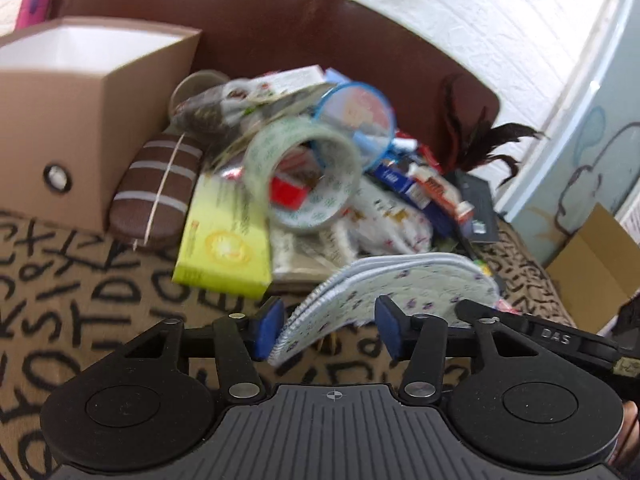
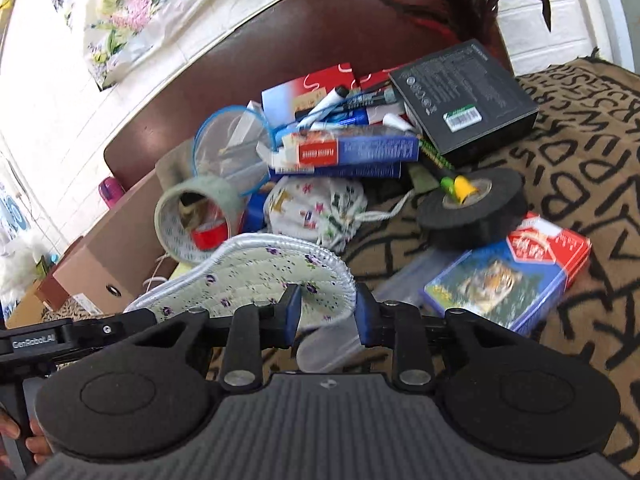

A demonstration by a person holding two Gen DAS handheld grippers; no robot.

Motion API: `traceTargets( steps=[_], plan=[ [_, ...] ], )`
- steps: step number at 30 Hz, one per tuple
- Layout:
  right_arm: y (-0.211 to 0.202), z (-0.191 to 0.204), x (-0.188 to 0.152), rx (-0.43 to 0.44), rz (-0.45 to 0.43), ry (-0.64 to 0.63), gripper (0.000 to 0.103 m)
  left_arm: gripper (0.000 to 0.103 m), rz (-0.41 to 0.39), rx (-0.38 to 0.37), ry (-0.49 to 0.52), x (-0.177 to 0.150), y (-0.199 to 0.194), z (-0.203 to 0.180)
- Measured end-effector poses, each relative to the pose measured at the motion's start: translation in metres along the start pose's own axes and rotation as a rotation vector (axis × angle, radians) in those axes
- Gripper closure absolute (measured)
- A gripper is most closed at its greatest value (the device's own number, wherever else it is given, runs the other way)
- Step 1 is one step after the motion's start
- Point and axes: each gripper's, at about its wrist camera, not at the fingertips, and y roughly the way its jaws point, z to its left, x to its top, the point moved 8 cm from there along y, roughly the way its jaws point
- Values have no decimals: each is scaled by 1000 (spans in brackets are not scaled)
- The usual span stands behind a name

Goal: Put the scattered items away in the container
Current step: 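Close the left gripper on the insole edge and lift it, then carry the insole with the left gripper over the white box and release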

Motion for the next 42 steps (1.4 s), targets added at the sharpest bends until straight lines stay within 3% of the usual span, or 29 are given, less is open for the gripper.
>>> traceTargets(
  steps=[3,6,8,12,14,16,20,23,34,42],
  plan=[
    [0,2,-1,5,0,2,71,38,22,-12,-50,-4,10,8],
    [-2,6,-1,7,-10,-24,71,40,37,-4,-24,-9,13,10],
    [-3,6,0,-1,-14,-28,71,54,56,-8,-11,-12,13,10],
    [-6,9,3,18,-22,-26,81,55,43,-15,-13,-13,5,13],
    [-6,15,6,29,-28,-48,82,48,15,-8,-20,-11,1,15],
    [-4,21,8,36,-26,-71,83,49,15,-7,-33,-10,0,17],
    [-2,28,10,51,-30,-86,88,78,15,-18,-19,-11,-6,18],
    [-5,35,15,75,-36,-86,90,84,1,-29,-29,-8,-16,19],
    [-3,80,35,145,-55,-176,92,86,-105,-24,-70,15,-57,33],
    [9,144,68,232,-89,-294,92,86,-226,19,-80,52,-102,57]
  ],
)
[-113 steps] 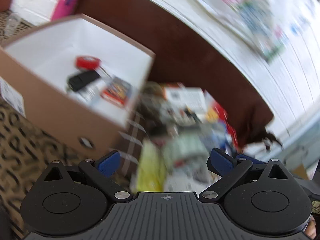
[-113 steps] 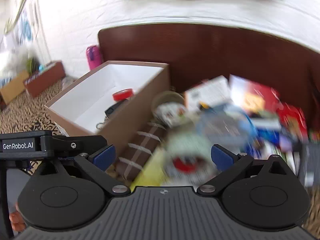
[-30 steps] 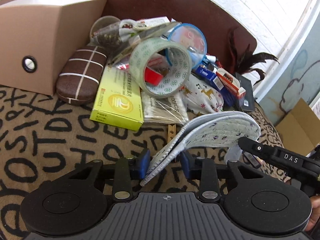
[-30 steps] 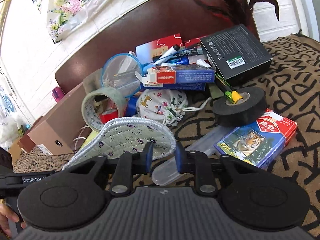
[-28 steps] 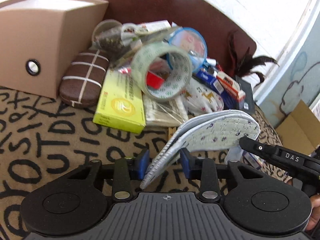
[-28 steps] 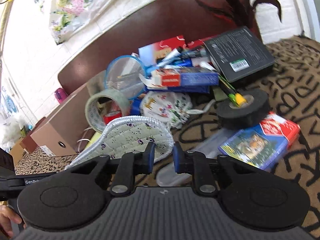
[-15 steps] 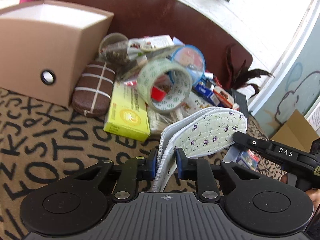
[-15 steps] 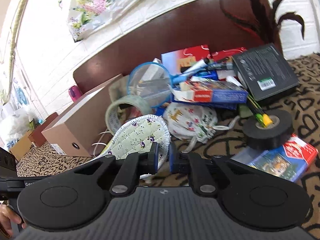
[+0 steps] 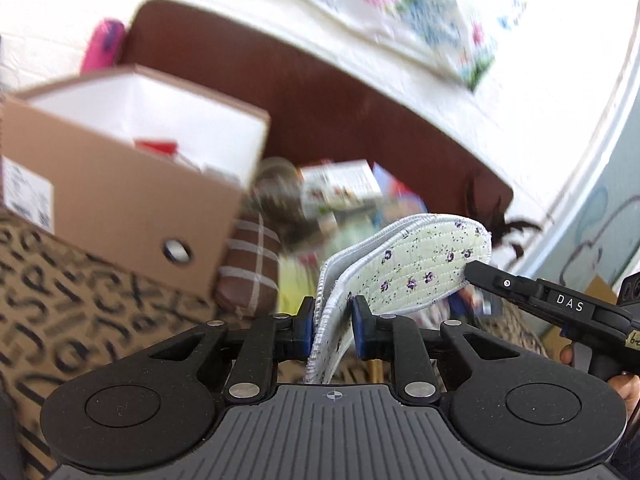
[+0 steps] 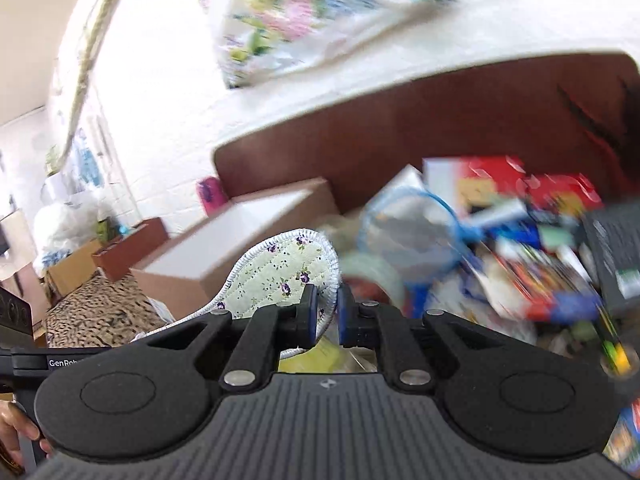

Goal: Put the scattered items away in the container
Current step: 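Carry the insole with the left gripper over the white box and release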

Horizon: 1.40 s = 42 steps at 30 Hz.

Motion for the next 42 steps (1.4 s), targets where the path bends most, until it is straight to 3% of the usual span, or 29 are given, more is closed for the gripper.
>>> traceTargets(
  steps=[14,20,30,32,33,34,35,36,37,39,42],
  plan=[
    [120,103,105,110,-9,-169,92,86,-229,141,-30,127,-29,74],
    [179,132,123,101,27,-242,92,86,-234,189,-70,163,-13,122],
    [278,144,116,78,142,-263,92,83,-173,251,-128,173,28,180],
    [296,145,112,77,164,-252,92,65,-167,267,-128,174,34,188],
    [304,145,110,80,176,-241,92,61,-169,278,-130,175,36,192],
    [313,145,108,88,189,-227,90,42,-173,293,-136,175,38,195],
    [322,145,104,98,204,-217,87,16,-180,308,-156,176,37,199],
    [330,146,99,107,219,-216,83,8,-198,313,-190,176,35,202],
    [336,147,94,104,230,-225,54,5,-228,301,-218,176,31,202],
    [341,148,86,57,209,-272,23,4,-249,257,-208,179,26,196],
    [337,150,81,72,201,-313,25,0,-240,301,-145,180,23,190]
  ],
)
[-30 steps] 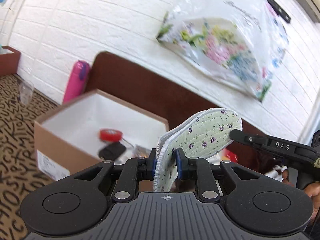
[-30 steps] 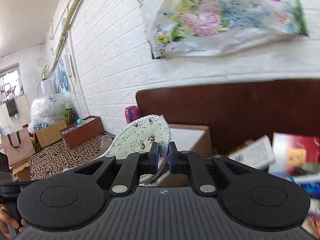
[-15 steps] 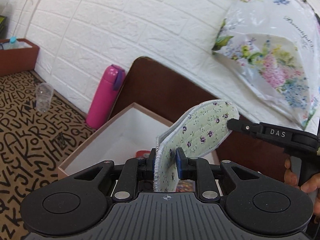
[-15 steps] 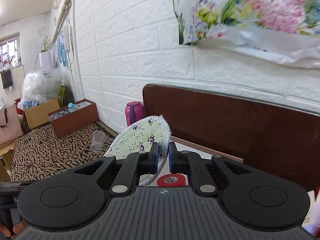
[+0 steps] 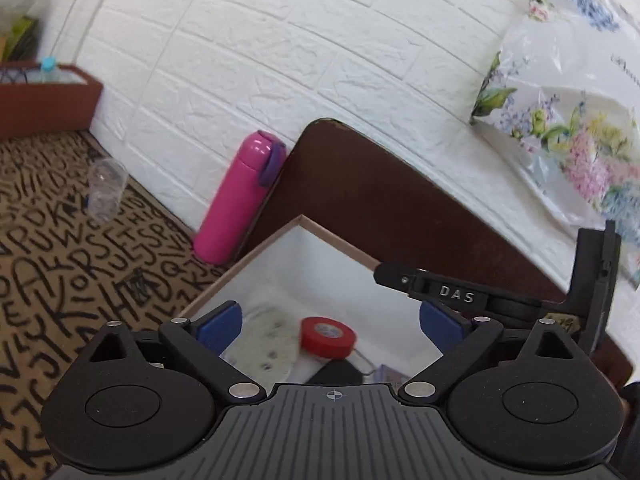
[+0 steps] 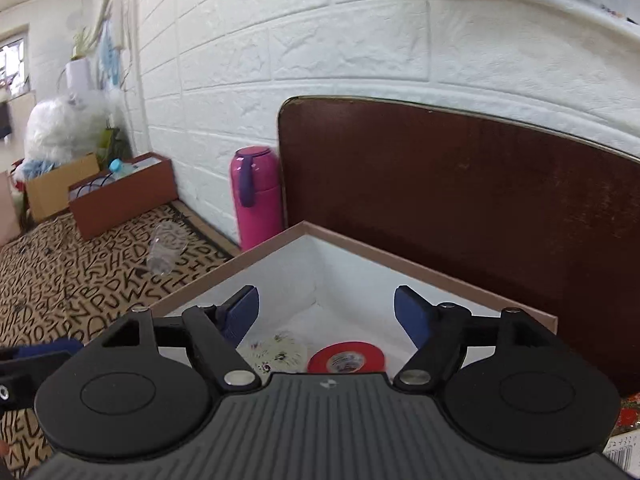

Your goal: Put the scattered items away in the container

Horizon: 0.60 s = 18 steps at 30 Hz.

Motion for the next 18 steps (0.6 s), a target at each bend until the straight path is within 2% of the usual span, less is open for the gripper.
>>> traceTargets(
  steps=[3,7,12,18],
  plan=[
    [-8,-2,-2,8,-2,18,24,0,11,4,-1,-3,-2,-1],
    [-22,-3,-5,1,1,19,13,0,52,1,-30,-13,-4,-4],
    [-52,0,-16,-15,19,-3,3,0,78,7,-2,-21,-21,-17],
    [-114,1,-41,-18,19,17,1,0,124,43,98,-38,-58,-42]
  ],
)
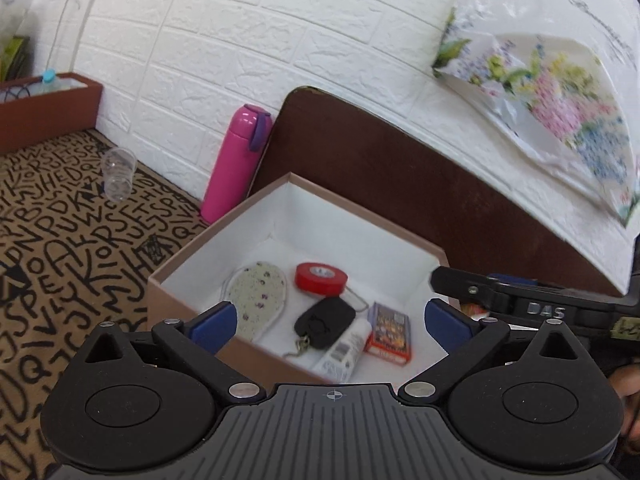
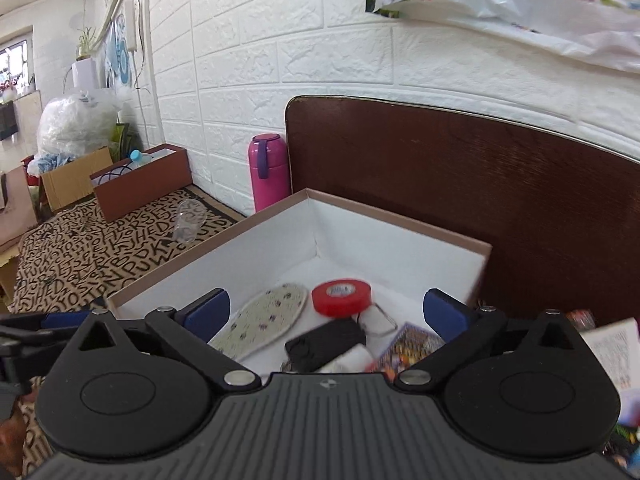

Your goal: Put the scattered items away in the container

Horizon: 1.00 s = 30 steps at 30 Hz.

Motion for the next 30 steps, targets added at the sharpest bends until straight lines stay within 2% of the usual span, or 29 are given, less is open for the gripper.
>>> traceTargets(
  steps=[4,7,11,16,21,30],
  plan=[
    [-40,0,-28,-11,24,-18,1,0,34,57,85,-19,-21,-16],
    [-60,2,-53,-29,59,-48,1,0,53,91,112,-33,-34,-27],
    [-81,6,-80,-31,69,-60,1,0,35,130,140,-52,-50,-43],
    [-94,11,-104,-36,79,-35,1,0,54,179,199,-74,-56,-58],
    [-104,15,-115,-43,96,-31,1,0,32,195,262,-77,-63,-70],
    [-114,28,-110,-73,90,-91,1,0,33,178,259,-74,-65,-77]
  ],
)
